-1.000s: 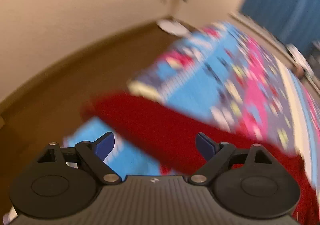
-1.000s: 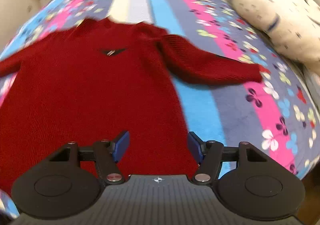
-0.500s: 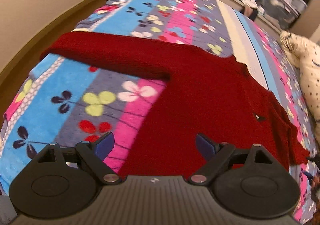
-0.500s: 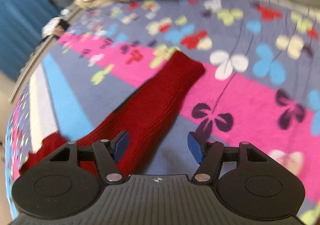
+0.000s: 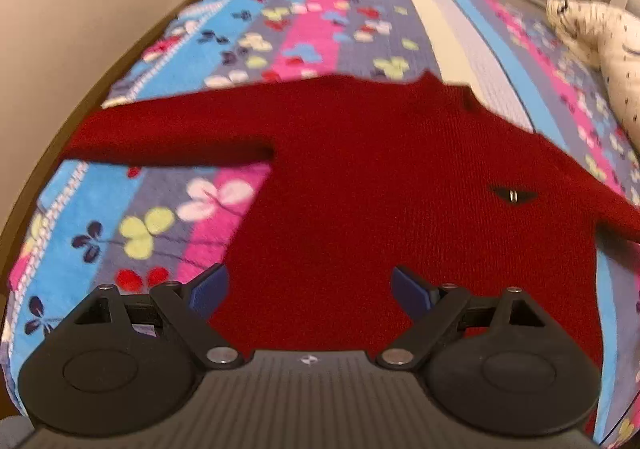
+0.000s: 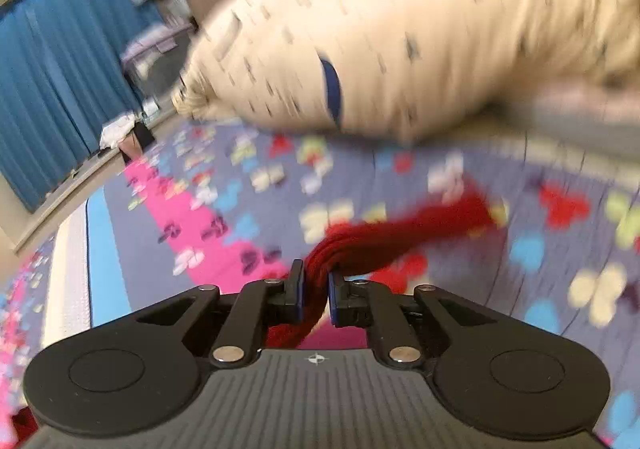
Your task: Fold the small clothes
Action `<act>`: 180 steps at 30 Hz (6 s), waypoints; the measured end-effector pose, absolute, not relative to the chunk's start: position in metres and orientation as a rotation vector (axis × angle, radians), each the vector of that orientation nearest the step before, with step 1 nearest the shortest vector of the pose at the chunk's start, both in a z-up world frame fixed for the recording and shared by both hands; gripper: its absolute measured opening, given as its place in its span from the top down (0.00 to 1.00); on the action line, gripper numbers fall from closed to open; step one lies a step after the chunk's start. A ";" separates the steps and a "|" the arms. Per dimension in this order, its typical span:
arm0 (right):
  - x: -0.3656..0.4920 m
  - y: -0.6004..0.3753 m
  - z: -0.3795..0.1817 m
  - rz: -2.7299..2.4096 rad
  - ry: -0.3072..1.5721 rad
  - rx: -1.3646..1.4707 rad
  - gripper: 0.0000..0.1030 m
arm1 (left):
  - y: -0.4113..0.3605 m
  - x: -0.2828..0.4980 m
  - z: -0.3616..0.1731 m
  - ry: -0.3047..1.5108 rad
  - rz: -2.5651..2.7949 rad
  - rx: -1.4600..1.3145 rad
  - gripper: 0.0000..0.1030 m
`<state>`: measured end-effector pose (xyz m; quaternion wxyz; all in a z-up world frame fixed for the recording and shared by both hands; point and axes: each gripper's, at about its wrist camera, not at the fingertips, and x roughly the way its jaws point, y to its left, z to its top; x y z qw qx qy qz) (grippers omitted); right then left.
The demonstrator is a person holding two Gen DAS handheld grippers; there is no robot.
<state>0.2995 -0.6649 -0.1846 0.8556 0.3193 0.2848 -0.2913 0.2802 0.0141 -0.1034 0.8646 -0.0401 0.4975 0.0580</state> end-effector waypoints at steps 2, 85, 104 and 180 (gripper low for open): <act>0.306 -0.676 -0.222 -0.728 0.761 0.669 0.52 | 0.008 0.282 -0.109 1.060 0.111 -0.074 0.11; 0.131 -0.197 -0.110 -0.100 0.978 0.023 0.19 | 0.296 0.366 -0.160 0.886 0.319 -0.754 0.00; 0.144 -0.234 -0.146 -0.163 1.035 0.049 0.19 | 0.270 0.477 -0.109 0.704 0.510 -0.733 0.86; -0.030 -0.371 -0.019 -0.145 0.561 0.601 0.18 | 0.014 0.055 -0.004 0.856 0.040 0.095 0.00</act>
